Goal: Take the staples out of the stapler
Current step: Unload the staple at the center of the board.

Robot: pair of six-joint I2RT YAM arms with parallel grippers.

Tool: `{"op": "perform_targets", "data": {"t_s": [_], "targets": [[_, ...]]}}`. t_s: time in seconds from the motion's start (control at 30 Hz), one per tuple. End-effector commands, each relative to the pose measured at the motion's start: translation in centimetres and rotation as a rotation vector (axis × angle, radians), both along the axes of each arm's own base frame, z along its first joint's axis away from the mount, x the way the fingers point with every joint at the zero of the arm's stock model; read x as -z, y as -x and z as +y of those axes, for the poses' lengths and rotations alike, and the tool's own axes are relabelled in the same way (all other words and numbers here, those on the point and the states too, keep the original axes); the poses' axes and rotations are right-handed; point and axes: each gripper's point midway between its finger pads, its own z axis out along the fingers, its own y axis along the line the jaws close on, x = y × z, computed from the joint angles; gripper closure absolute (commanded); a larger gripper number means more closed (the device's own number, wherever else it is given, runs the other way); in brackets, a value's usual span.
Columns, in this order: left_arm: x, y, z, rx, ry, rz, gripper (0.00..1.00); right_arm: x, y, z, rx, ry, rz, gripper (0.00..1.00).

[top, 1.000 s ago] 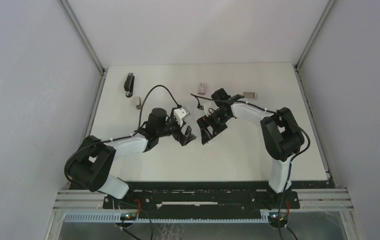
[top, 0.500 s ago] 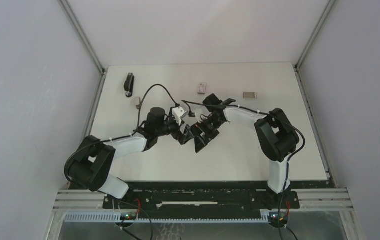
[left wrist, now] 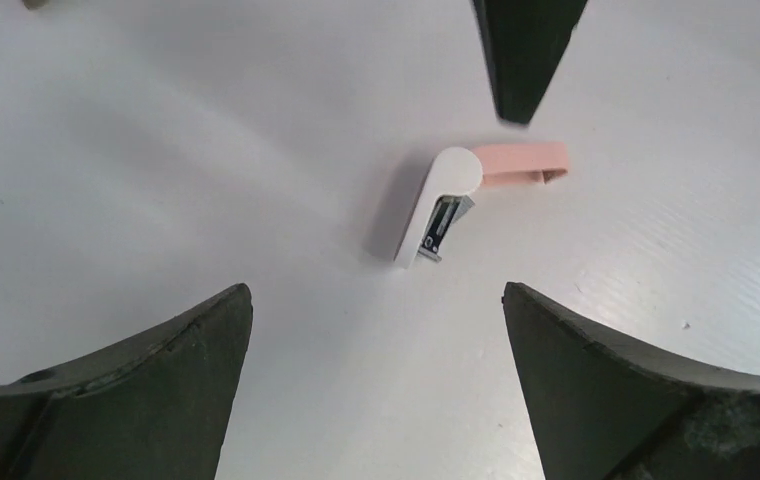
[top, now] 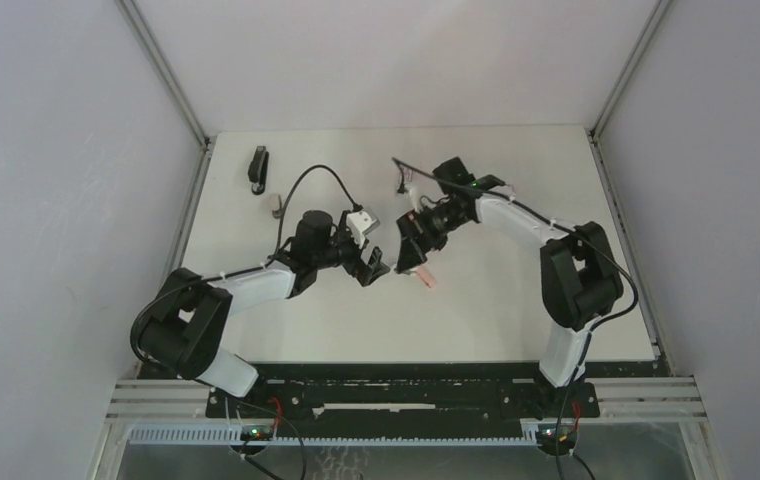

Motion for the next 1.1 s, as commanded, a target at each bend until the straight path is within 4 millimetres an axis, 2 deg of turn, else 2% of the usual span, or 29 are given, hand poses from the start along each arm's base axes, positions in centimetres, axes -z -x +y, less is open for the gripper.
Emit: {"op": "perform_targets", "data": {"t_s": [0.0,0.13,0.27,0.37,0.53,0.87,1.07], "targets": [[-2.5,-2.2,-1.2,0.051,-0.037,-0.092,0.00,-2.9,-2.4,-2.0,0.058,-0.081,-0.044,0.00],[-2.3,-2.3,-2.1,0.155,-0.124,-0.113,0.00,-0.5,-3.1,-3.2,0.105,-0.027,-0.002,0.00],[-1.2,-1.7,-3.3,0.309,-0.198,-0.114,0.00,2.2,-3.1,-3.5,0.115,0.010,0.041,0.00],[-0.3,-1.5,-3.8,0.394,-0.269,-0.112,0.00,3.4,-3.0,-3.8,0.120,0.010,0.092,0.01],[0.7,-2.7,-4.4,0.399,-0.388,-0.128,0.00,3.2,-4.1,-5.2,0.178,-0.015,0.124,0.02],[3.1,-1.9,-4.9,0.435,-0.559,-0.215,0.00,1.3,-6.3,-8.4,0.294,-0.066,0.131,0.04],[3.6,-2.8,-5.3,0.411,-0.598,-0.236,0.07,0.8,-6.5,-9.3,0.323,-0.087,0.147,0.05]]}}
